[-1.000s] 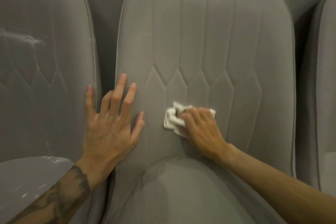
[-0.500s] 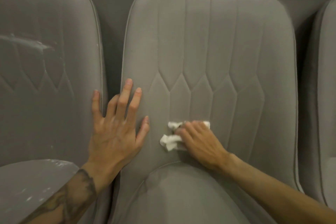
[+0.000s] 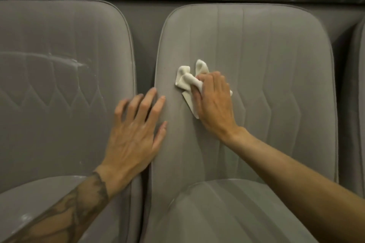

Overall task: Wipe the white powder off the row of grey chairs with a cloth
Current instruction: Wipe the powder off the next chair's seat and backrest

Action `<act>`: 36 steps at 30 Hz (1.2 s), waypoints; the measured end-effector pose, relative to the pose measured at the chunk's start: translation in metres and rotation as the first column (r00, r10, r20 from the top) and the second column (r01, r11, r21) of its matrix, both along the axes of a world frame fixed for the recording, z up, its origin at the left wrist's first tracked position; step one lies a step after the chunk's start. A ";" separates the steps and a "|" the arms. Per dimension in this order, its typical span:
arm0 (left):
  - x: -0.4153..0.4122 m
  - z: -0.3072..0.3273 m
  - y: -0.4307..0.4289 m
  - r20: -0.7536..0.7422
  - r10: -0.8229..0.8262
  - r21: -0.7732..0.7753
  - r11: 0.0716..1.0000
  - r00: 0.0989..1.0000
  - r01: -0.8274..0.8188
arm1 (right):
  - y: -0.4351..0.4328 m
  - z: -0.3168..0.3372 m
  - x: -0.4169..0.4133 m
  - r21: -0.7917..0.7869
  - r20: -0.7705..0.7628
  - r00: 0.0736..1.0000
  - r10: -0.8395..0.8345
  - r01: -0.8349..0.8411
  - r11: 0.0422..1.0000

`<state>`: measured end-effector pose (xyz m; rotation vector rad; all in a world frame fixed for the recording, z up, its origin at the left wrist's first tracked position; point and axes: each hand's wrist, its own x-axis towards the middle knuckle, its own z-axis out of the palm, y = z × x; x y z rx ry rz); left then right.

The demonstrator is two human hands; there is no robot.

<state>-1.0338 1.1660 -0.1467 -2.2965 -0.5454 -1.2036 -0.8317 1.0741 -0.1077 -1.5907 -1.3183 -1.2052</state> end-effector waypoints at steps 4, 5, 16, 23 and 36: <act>-0.001 0.010 0.016 0.008 0.005 0.018 1.000 1.000 -0.005 | 0.019 0.071 0.022 0.127 -0.012 0.987 -0.161 0.161 0.979; 0.000 0.009 0.017 0.010 -0.004 0.021 1.000 1.000 0.004 | 0.024 0.094 0.026 0.169 -0.058 0.984 -0.170 0.178 0.969; 0.002 0.002 0.020 0.067 -0.051 -0.004 0.999 0.996 0.051 | 0.014 0.067 0.010 -0.004 0.136 0.984 -0.116 0.118 0.993; 0.003 0.002 0.020 0.067 -0.068 -0.001 0.998 0.995 0.068 | 0.035 0.089 0.015 0.234 -0.085 0.973 -0.216 0.231 0.944; 0.003 0.000 0.022 0.084 -0.098 -0.020 0.995 0.992 0.100 | 0.027 0.063 0.009 0.195 -0.037 0.981 -0.189 0.193 0.962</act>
